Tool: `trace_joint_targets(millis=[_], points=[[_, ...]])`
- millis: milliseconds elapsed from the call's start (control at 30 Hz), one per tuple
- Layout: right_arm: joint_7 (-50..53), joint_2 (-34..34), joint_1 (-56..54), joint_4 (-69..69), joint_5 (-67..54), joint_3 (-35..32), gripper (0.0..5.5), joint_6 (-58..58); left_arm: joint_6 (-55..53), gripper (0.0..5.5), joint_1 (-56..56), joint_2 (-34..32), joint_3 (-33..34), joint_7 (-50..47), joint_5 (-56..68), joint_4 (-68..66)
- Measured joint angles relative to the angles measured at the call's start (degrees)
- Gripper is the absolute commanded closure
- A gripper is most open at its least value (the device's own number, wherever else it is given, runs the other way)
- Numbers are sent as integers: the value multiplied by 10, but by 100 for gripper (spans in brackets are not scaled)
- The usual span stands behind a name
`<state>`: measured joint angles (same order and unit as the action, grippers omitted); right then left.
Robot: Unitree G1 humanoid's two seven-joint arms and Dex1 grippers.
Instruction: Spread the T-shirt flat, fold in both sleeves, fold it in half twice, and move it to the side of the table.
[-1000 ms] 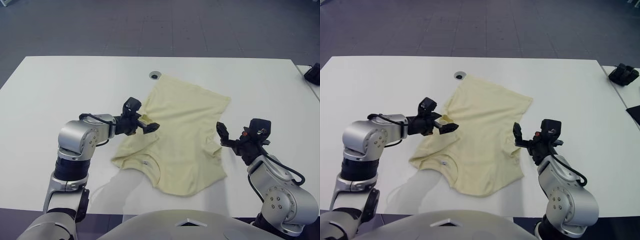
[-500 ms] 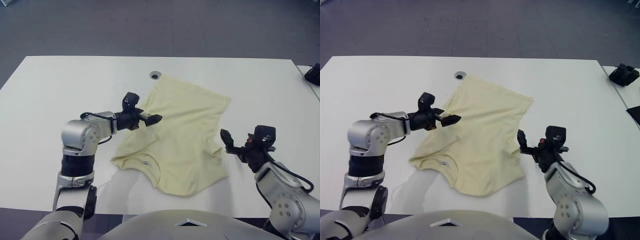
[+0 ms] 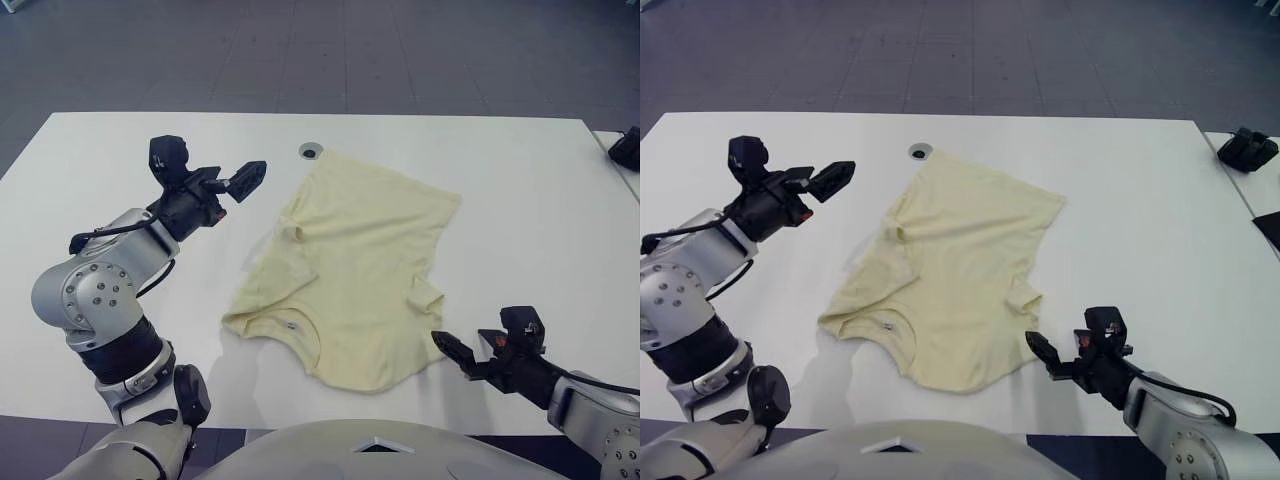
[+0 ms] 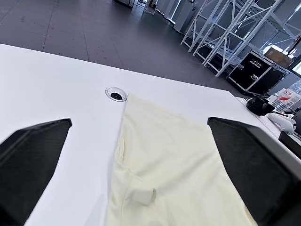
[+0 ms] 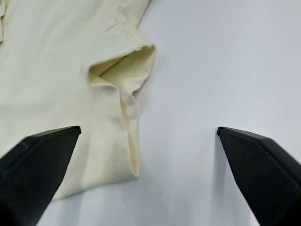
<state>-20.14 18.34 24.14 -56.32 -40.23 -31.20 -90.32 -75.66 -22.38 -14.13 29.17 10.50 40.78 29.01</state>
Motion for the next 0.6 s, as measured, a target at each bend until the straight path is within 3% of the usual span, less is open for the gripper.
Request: trace_joint_targets(millis=[600], points=[[44,14,62,-2,-153,-8,293,0,-14,10,0,6,-16,-26,23,9]])
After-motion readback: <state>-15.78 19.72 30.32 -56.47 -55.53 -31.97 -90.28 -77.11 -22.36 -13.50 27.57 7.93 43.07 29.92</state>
